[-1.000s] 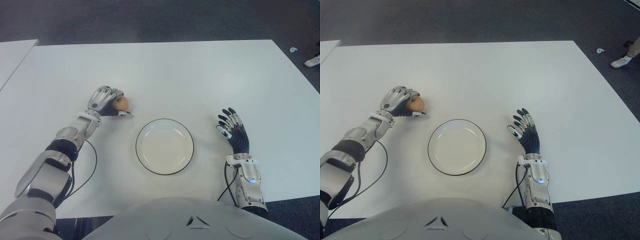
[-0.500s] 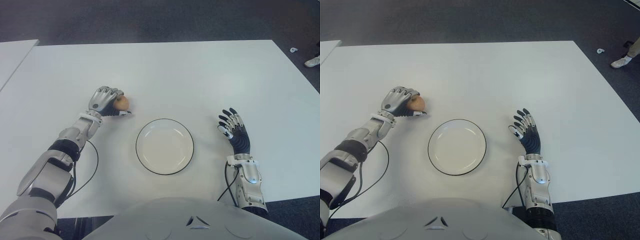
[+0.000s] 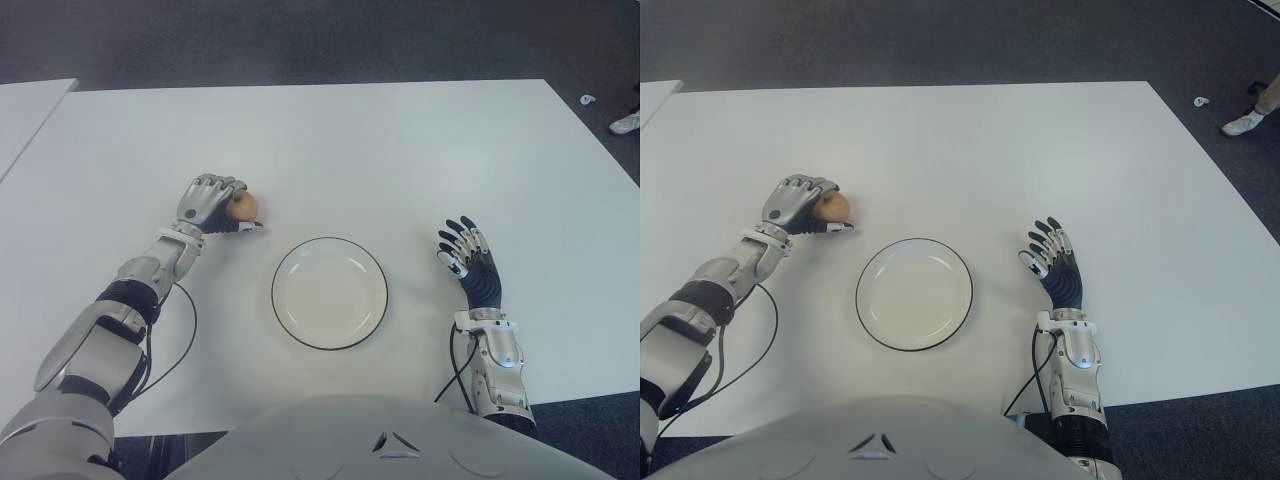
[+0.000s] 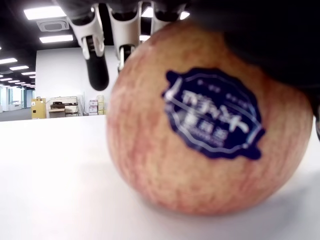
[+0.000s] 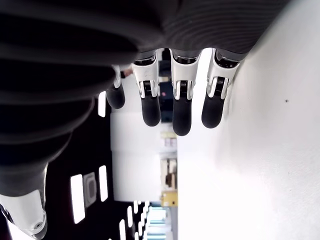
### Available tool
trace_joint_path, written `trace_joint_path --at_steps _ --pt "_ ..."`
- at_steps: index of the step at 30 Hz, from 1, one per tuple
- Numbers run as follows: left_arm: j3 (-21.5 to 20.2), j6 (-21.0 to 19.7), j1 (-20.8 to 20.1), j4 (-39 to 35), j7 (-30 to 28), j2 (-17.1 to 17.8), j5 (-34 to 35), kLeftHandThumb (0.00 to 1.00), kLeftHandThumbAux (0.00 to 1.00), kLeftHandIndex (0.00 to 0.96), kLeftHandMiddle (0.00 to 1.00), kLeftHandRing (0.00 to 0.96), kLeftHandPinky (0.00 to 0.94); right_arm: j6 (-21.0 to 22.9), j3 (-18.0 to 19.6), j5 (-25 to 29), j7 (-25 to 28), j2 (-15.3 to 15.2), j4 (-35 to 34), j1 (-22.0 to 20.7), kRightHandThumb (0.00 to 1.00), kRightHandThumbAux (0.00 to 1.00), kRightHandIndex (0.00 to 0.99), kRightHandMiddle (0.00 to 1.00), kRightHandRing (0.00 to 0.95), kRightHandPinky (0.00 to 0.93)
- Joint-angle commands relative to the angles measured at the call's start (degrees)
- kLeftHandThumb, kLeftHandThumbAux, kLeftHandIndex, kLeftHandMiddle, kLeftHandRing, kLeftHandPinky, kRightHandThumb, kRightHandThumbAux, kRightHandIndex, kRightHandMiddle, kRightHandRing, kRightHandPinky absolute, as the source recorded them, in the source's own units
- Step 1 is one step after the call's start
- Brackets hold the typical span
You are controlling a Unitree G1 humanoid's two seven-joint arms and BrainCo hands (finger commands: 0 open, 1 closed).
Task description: Put the apples into the plate.
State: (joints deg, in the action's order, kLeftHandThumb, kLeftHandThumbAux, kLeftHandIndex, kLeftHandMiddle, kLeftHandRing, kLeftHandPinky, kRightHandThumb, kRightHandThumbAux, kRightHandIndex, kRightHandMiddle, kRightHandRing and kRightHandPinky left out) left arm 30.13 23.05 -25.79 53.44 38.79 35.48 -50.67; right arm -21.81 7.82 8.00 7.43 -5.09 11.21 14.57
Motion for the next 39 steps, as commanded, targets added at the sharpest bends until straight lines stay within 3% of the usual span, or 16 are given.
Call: trace_joint_path --at_steps 1,20,27,30,39 --pt "1.6 0.9 1.2 1.2 0.9 -0.5 -1.1 0.855 0.665 0.409 0.51 0.756 0.647 4.6 -0.2 -0.4 -0.5 0.9 3.7 4.0 0.263 0.628 0.061 0.165 0.192 0.216" --pt "1.5 2.4 1.0 -0.7 5.5 1.5 -1.0 0.854 0.665 0.408 0.51 0.758 0.676 5.2 -0.1 0.2 -0.3 1.0 3.8 4.1 0.281 0.621 0.07 0.174 0.201 0.222" --pt "-2.1 2.5 2.9 -11.2 1.7 5.4 0.9 0.854 0.666 0.404 0.515 0.776 0.713 5.0 -0.1 0.4 -0.2 1.0 4.1 4.1 0.295 0.638 0.078 0.184 0.21 0.235" --pt "-6.0 1.0 6.1 -24.2 -3.3 8.3 2.3 0.854 0.666 0.402 0.519 0.79 0.737 4.9 -0.1 0.4 -0.2 1.3 4.2 4.2 0.298 0.64 0.078 0.186 0.215 0.238" --pt "-10.9 -0.5 10.5 -35.5 -6.2 8.8 1.9 0.854 0.666 0.4 0.533 0.832 0.804 5.5 -0.8 -0.5 -0.7 1.5 3.9 4.5 0.29 0.646 0.069 0.184 0.217 0.235"
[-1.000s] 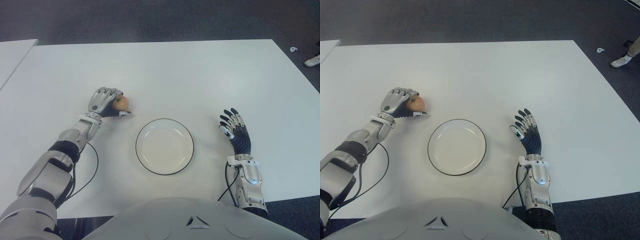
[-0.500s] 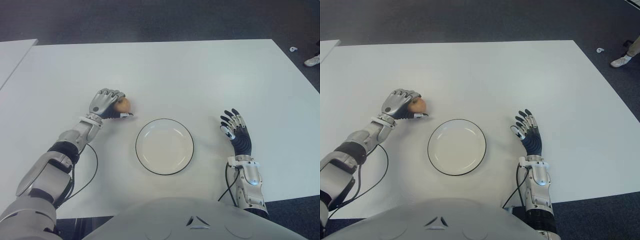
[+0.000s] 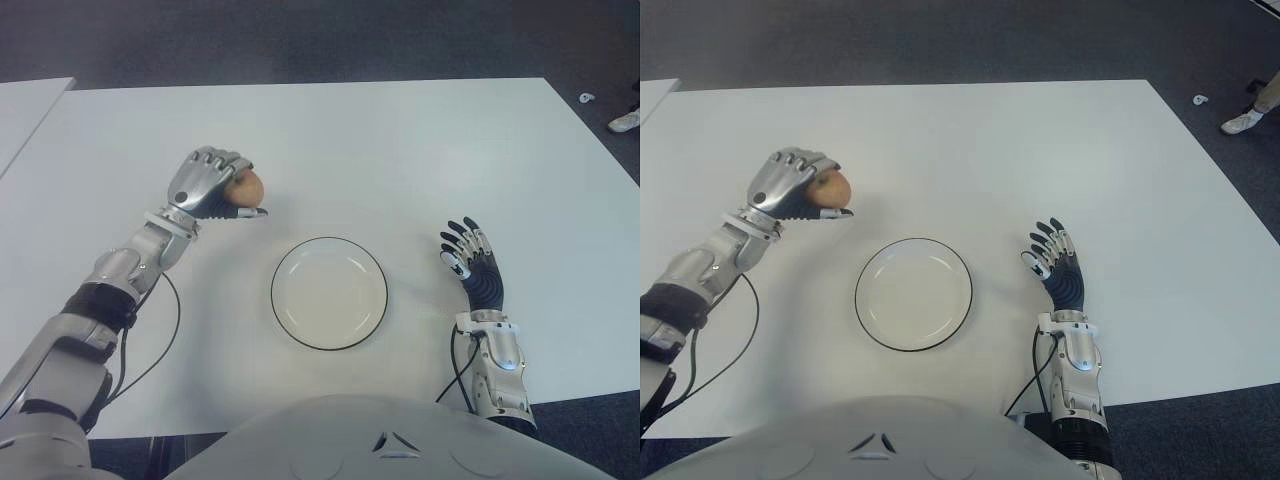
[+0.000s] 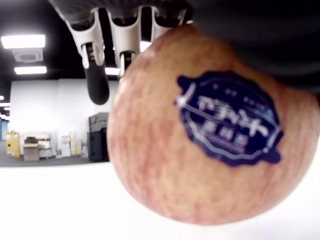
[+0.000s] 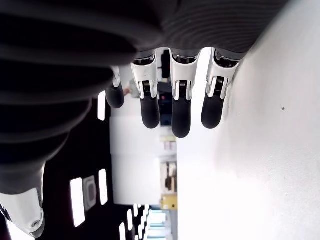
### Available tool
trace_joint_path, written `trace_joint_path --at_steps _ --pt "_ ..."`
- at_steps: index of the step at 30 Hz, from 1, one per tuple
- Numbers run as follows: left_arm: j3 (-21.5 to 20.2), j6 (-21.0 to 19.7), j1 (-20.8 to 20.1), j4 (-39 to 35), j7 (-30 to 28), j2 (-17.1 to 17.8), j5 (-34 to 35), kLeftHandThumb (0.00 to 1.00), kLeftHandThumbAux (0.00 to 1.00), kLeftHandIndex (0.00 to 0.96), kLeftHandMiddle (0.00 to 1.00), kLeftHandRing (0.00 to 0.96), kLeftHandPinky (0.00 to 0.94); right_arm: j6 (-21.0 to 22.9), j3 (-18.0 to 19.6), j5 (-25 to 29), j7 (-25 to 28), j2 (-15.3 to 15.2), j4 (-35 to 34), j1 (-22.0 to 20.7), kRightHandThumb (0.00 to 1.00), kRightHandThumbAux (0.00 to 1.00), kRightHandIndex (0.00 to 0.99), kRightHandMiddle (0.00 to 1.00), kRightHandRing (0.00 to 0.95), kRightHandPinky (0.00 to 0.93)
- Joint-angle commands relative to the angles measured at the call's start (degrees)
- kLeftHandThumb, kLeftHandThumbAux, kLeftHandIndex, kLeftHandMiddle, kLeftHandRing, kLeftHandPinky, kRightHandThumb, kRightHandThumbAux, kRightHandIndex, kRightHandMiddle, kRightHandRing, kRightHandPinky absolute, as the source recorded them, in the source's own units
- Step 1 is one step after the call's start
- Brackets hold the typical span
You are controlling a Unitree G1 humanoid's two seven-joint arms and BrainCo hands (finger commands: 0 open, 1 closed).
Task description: Put the apples into the plate.
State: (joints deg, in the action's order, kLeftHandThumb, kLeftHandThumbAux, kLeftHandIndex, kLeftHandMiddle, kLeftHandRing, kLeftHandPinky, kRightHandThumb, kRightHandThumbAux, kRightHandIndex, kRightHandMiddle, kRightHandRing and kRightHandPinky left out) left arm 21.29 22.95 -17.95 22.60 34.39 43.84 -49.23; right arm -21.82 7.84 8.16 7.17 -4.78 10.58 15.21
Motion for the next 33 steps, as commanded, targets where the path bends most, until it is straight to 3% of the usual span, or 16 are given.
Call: trace_joint_path --at_steps 1,21,33 --pt "-2.5 -0.5 3.0 -5.5 -2.3 0.4 0.6 0.855 0.666 0.401 0.535 0.835 0.798 5.7 -0.9 -0.8 -0.5 1.1 4.5 3.9 0.287 0.647 0.066 0.182 0.215 0.226" --pt "-7.1 -1.3 8.6 -22.7 -10.6 -2.4 -1.1 0.856 0.663 0.405 0.539 0.845 0.828 5.4 -1.3 -2.0 -1.2 1.4 6.3 3.1 0.276 0.677 0.047 0.17 0.212 0.233" --pt "-3.6 -1.1 13.5 -28.5 -12.4 -7.8 -4.9 0.855 0.663 0.405 0.537 0.836 0.823 5.4 -1.6 -2.4 -1.3 1.5 6.2 3.2 0.261 0.69 0.045 0.165 0.207 0.227"
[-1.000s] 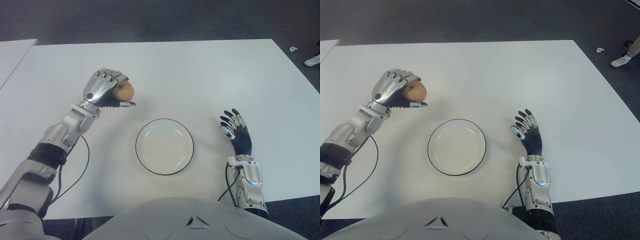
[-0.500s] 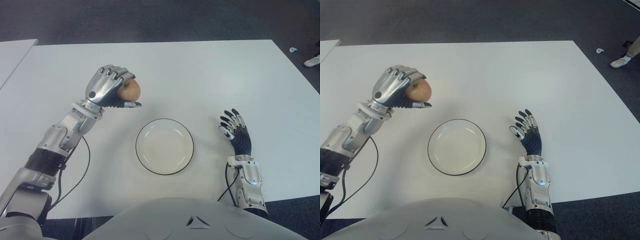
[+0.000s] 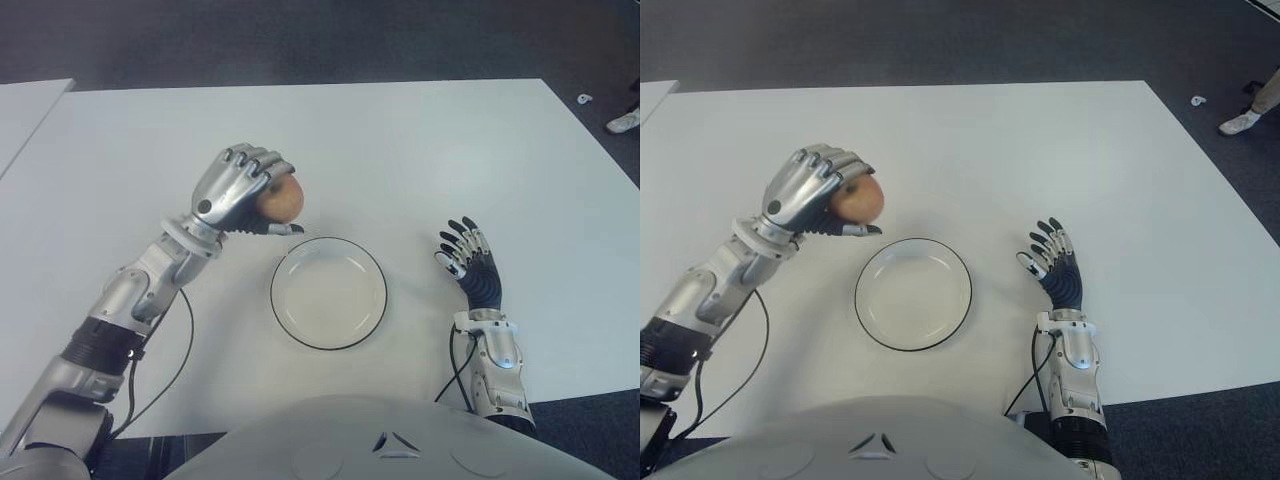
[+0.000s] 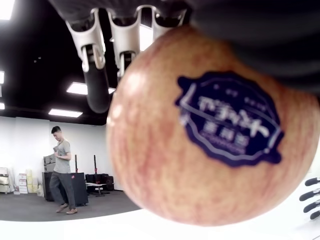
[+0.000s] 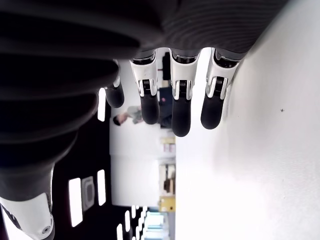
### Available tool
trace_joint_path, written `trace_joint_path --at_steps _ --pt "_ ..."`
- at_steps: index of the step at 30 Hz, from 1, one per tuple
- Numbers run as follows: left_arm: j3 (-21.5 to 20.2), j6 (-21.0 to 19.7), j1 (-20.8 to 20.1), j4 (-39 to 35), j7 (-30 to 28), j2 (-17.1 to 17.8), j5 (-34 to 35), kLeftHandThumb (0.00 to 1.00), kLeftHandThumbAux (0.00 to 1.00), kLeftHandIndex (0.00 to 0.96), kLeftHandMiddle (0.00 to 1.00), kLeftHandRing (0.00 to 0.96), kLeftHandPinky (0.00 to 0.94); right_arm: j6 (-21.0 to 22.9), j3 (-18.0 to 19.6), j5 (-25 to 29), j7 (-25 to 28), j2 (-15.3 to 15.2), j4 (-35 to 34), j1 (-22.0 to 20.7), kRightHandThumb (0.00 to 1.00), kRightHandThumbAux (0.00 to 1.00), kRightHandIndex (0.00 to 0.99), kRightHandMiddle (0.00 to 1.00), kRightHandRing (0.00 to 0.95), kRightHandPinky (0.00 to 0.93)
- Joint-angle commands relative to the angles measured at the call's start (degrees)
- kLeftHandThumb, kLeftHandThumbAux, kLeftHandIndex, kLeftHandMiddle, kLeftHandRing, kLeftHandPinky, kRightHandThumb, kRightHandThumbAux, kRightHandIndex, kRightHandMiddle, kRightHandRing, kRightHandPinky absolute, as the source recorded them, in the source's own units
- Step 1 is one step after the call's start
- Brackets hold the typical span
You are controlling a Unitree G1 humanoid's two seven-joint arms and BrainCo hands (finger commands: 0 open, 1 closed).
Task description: Put the apples into the plate.
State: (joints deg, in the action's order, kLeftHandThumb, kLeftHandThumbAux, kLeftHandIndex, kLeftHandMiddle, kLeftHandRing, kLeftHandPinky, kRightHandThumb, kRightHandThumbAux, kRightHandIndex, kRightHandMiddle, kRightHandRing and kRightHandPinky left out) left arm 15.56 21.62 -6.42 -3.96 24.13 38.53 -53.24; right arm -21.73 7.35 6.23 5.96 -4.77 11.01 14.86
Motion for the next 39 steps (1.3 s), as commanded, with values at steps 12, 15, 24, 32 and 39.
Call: trace_joint_path --at_steps 12,15,24,32,39 --pt "7.1 1.3 5.0 -1.1 -2.1 -8.4 -3.5 0.854 0.665 0.4 0.532 0.819 0.808 5.5 -1.3 0.0 0.3 1.6 5.0 3.7 0.278 0.681 0.042 0.162 0.203 0.222" --pt "7.7 1.5 5.5 -1.1 -2.4 -8.8 -4.3 0.854 0.665 0.4 0.53 0.814 0.805 5.4 -1.2 0.2 0.3 1.7 4.9 3.7 0.282 0.675 0.042 0.16 0.202 0.223" --pt "9.2 0.9 6.7 -1.5 -3.3 -10.1 -6.1 0.854 0.664 0.402 0.53 0.807 0.809 5.4 -1.2 0.0 0.2 1.6 4.7 3.8 0.281 0.668 0.046 0.163 0.206 0.226" --pt "10.6 -0.3 7.2 -1.8 -5.6 -11.8 -6.0 0.856 0.663 0.406 0.532 0.806 0.811 5.1 -1.2 -0.2 0.0 1.7 5.5 3.2 0.273 0.665 0.047 0.162 0.201 0.223" --pt "12.0 0.1 6.7 0.8 -5.4 -13.5 -6.1 0.855 0.663 0.406 0.531 0.807 0.811 4.8 -1.4 -0.4 -0.2 2.0 5.1 3.4 0.276 0.667 0.047 0.16 0.201 0.225"
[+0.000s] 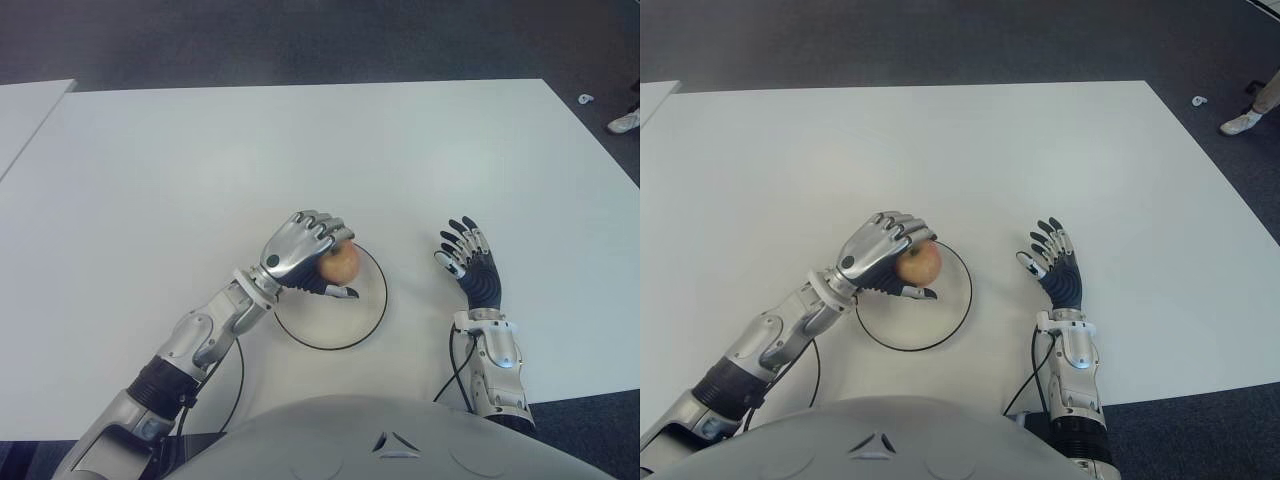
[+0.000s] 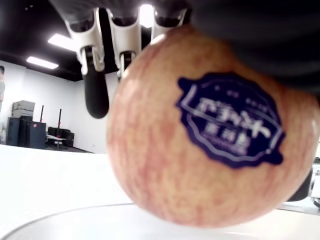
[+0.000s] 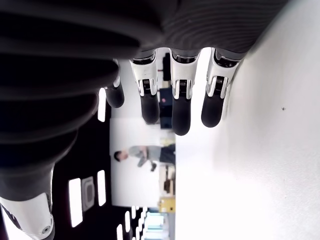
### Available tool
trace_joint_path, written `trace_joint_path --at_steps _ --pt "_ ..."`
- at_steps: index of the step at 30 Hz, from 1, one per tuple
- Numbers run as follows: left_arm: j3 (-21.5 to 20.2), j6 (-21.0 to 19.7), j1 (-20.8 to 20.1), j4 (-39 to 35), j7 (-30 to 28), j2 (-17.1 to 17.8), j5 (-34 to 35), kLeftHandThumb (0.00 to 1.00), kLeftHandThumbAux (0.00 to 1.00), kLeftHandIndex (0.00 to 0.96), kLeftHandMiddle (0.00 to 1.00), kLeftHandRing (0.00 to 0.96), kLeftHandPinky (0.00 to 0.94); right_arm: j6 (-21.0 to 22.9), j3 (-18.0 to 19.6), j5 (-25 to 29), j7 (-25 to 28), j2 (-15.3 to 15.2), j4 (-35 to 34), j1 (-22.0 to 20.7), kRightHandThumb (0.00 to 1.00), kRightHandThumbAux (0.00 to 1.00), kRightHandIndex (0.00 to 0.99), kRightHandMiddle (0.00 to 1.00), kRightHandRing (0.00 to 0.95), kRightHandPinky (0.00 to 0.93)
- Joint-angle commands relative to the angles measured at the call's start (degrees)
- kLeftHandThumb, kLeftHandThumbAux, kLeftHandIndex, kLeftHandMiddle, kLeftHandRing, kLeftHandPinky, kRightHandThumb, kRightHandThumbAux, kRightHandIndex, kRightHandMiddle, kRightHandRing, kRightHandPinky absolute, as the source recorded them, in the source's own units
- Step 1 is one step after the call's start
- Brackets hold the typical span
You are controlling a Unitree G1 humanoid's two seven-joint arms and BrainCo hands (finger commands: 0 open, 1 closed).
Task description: Put the apples into the plate.
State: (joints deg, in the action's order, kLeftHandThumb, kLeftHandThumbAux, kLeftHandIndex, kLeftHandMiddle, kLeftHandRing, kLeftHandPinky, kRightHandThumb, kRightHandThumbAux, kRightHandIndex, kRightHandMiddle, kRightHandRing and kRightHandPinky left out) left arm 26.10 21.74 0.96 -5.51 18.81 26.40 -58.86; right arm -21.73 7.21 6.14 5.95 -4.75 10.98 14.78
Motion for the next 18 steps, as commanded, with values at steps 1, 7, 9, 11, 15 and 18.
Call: trace_joint_path --at_steps 1,7,9,11,15,18 --pt "2.0 0.2 -1.1 3.5 0.6 -1.8 -0.9 0.855 0.663 0.404 0.53 0.806 0.808 4.9 -1.3 -0.3 -0.3 2.0 4.9 3.7 0.277 0.667 0.047 0.159 0.201 0.228" --pt "3.3 0.1 -2.4 6.4 2.0 -2.2 -2.8 0.854 0.664 0.402 0.528 0.803 0.804 4.6 -1.1 0.0 -0.2 2.0 4.4 4.2 0.286 0.665 0.052 0.164 0.211 0.24" --pt "3.6 -0.1 -2.7 7.4 2.9 -2.2 -3.7 0.854 0.664 0.402 0.528 0.803 0.805 4.3 -1.0 0.2 -0.2 2.1 4.4 4.2 0.292 0.665 0.056 0.169 0.215 0.245" --pt "3.9 -0.4 -2.9 8.0 3.8 -2.2 -4.4 0.854 0.664 0.402 0.529 0.807 0.806 3.8 -0.9 0.4 -0.1 2.2 4.4 4.2 0.299 0.664 0.062 0.174 0.219 0.249" --pt "4.2 -0.8 -3.0 8.6 4.2 -2.2 -4.7 0.854 0.664 0.402 0.53 0.81 0.81 3.4 -0.8 0.4 -0.2 2.3 4.5 4.2 0.305 0.662 0.067 0.179 0.222 0.251" --pt "4.2 -0.9 -2.9 8.7 4.4 -2.1 -4.4 0.854 0.665 0.401 0.529 0.81 0.813 3.3 -0.7 0.4 -0.3 2.4 4.3 4.4 0.307 0.664 0.068 0.18 0.221 0.25"
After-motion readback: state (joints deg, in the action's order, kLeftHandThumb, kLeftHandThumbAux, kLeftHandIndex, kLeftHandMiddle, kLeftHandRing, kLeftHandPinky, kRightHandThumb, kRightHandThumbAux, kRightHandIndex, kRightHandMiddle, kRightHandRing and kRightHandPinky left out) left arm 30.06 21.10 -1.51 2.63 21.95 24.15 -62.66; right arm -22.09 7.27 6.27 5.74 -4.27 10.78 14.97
